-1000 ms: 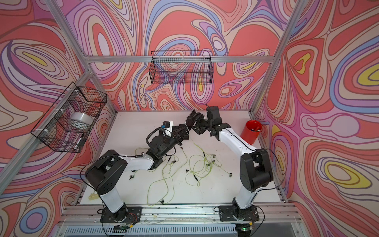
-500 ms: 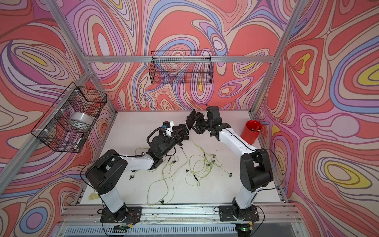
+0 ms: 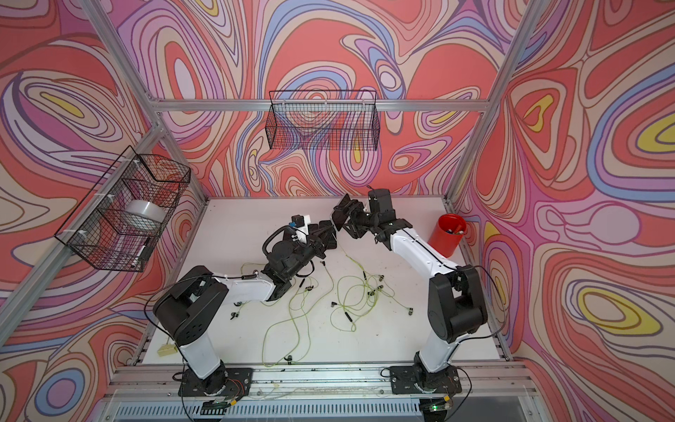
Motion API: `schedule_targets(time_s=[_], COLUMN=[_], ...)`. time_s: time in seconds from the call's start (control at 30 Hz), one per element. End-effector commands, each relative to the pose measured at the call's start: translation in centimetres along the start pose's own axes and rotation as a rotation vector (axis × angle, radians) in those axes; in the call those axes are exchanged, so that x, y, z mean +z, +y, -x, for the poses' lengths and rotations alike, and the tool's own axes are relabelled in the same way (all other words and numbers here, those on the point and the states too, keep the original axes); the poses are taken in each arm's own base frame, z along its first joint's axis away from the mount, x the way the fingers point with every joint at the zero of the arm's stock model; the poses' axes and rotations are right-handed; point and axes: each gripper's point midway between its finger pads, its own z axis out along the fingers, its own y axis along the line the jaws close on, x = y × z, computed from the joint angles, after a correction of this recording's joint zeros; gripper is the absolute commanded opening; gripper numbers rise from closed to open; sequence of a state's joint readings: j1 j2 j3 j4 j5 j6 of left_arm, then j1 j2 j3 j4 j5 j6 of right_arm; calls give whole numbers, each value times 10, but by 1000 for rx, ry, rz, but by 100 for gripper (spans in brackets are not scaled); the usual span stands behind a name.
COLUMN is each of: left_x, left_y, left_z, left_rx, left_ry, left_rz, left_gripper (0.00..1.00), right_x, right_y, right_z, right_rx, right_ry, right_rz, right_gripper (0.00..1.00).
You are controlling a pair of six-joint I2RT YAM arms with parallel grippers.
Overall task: Plug wired earphones into phones
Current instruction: Insert the wired earphone into the phone.
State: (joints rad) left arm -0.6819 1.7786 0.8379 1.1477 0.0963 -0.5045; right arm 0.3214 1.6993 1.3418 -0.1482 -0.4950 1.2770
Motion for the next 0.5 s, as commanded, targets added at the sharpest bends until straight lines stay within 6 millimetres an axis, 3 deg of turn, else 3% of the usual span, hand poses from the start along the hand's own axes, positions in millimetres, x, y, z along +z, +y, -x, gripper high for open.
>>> schedule_targets(time_s=[0.0, 0.47], left_x=[7, 10], left_y=[-4, 1], left_z=[11, 9], left_rx=[15, 2], left_ry=[-37, -25], left_rz=[0, 32], left_gripper=[0, 0], right_x=[-14, -20], right_y=[27, 35], right_z=[-8, -11], right_rx=[-55, -119], right_ry=[5, -15], right_rz=[76, 77], right_gripper=[0, 0])
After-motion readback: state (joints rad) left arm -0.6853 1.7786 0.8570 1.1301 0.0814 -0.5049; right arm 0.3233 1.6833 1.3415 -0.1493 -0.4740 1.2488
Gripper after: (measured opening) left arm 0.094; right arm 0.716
